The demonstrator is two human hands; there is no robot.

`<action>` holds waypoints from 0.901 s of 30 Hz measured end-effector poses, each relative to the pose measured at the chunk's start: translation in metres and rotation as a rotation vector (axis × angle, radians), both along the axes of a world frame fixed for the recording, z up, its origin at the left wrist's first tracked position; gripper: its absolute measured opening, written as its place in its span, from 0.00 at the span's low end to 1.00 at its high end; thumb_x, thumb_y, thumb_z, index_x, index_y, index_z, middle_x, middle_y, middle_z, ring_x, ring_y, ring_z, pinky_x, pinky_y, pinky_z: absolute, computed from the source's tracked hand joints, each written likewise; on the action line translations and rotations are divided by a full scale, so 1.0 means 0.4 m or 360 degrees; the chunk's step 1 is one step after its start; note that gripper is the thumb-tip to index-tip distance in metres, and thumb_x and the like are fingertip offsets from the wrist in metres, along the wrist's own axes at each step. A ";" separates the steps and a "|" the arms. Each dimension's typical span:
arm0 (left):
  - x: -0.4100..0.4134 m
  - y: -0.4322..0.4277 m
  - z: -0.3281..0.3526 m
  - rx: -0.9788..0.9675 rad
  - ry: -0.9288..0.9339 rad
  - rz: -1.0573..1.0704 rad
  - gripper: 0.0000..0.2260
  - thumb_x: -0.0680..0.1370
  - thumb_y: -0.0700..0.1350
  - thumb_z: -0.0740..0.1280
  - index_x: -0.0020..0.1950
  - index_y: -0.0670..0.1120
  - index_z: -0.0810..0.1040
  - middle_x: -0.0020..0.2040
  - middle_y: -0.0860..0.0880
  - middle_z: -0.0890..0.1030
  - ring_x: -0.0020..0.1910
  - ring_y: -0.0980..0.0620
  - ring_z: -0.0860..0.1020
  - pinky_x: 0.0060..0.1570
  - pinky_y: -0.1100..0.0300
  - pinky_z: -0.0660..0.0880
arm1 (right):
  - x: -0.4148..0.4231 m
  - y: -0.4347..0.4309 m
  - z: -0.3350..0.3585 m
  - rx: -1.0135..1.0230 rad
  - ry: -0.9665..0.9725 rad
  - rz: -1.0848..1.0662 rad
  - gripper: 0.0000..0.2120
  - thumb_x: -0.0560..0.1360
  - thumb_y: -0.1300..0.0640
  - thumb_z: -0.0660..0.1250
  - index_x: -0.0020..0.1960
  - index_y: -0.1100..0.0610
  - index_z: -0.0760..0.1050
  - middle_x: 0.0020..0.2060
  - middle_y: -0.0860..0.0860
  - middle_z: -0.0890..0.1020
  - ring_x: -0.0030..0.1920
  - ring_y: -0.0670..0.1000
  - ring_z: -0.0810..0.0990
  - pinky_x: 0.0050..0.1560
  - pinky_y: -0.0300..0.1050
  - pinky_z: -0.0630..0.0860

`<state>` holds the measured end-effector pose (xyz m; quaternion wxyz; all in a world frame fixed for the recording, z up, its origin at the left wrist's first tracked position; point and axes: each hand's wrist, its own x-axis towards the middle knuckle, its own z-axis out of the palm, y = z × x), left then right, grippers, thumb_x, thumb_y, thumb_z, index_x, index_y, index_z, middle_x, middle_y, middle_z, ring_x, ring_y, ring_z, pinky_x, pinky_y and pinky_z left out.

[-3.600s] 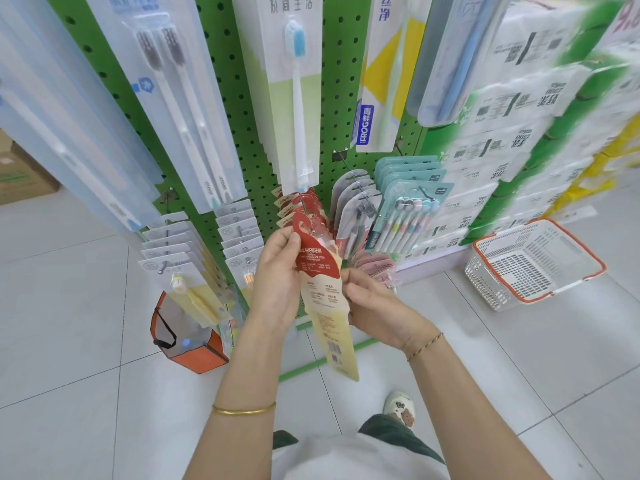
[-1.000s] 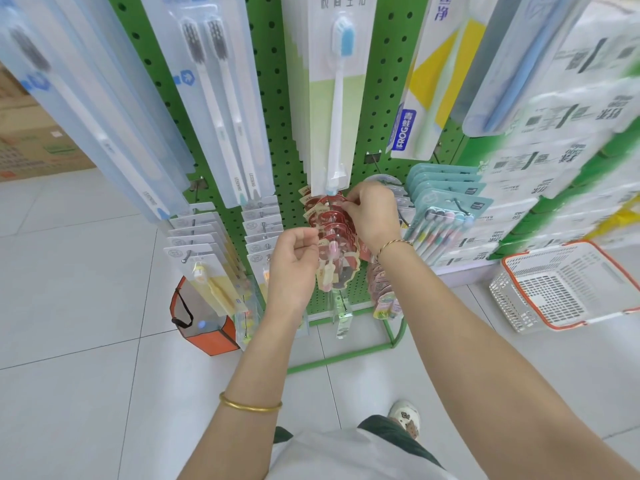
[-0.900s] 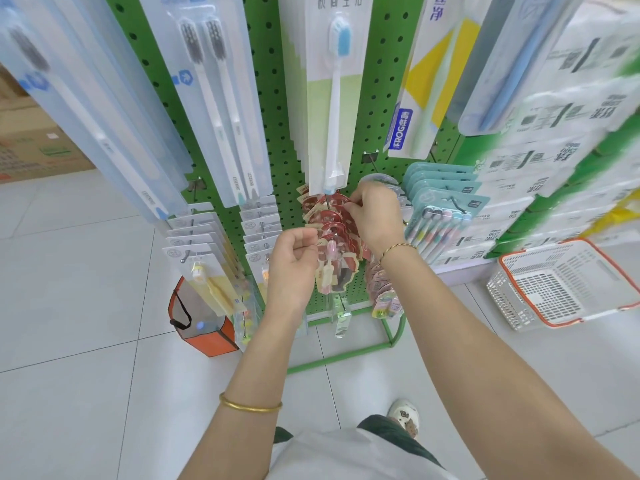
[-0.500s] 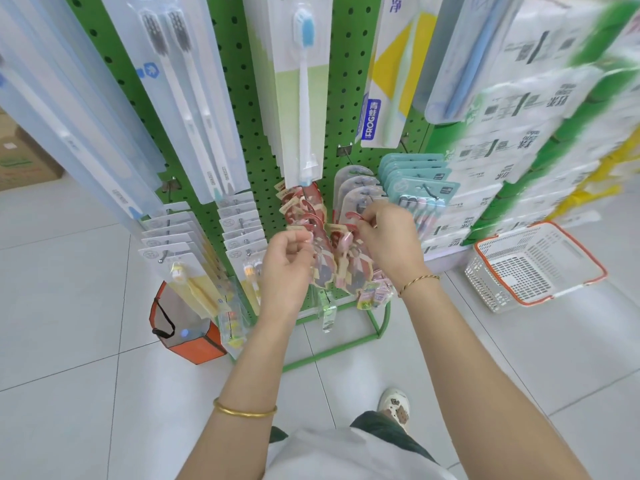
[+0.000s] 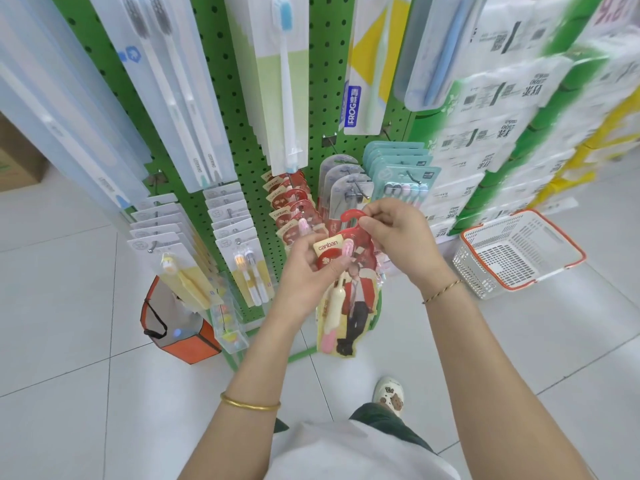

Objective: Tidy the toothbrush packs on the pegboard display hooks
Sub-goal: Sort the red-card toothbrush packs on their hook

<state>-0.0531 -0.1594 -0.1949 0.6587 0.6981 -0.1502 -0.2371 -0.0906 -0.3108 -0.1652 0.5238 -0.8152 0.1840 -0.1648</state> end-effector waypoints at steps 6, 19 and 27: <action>0.002 0.012 0.024 -0.0288 0.0058 0.0203 0.08 0.78 0.39 0.66 0.55 0.44 0.70 0.35 0.56 0.82 0.34 0.62 0.80 0.36 0.64 0.76 | -0.020 0.028 -0.036 0.0217 0.0024 0.0025 0.09 0.78 0.58 0.64 0.40 0.52 0.76 0.24 0.40 0.76 0.24 0.38 0.71 0.31 0.34 0.67; 0.012 0.013 -0.001 -0.0116 -0.0119 -0.0144 0.18 0.77 0.35 0.67 0.65 0.47 0.71 0.54 0.50 0.81 0.51 0.57 0.81 0.49 0.63 0.76 | -0.043 0.047 -0.083 0.0565 -0.0141 -0.0124 0.10 0.78 0.61 0.65 0.38 0.59 0.78 0.31 0.53 0.78 0.31 0.50 0.73 0.32 0.41 0.68; 0.019 0.042 -0.019 0.0247 0.0002 -0.0442 0.31 0.76 0.36 0.69 0.75 0.51 0.60 0.59 0.49 0.80 0.53 0.54 0.80 0.53 0.57 0.77 | -0.037 0.006 -0.094 0.0823 -0.0251 -0.0556 0.15 0.78 0.61 0.64 0.33 0.57 0.72 0.21 0.44 0.73 0.21 0.41 0.68 0.24 0.33 0.65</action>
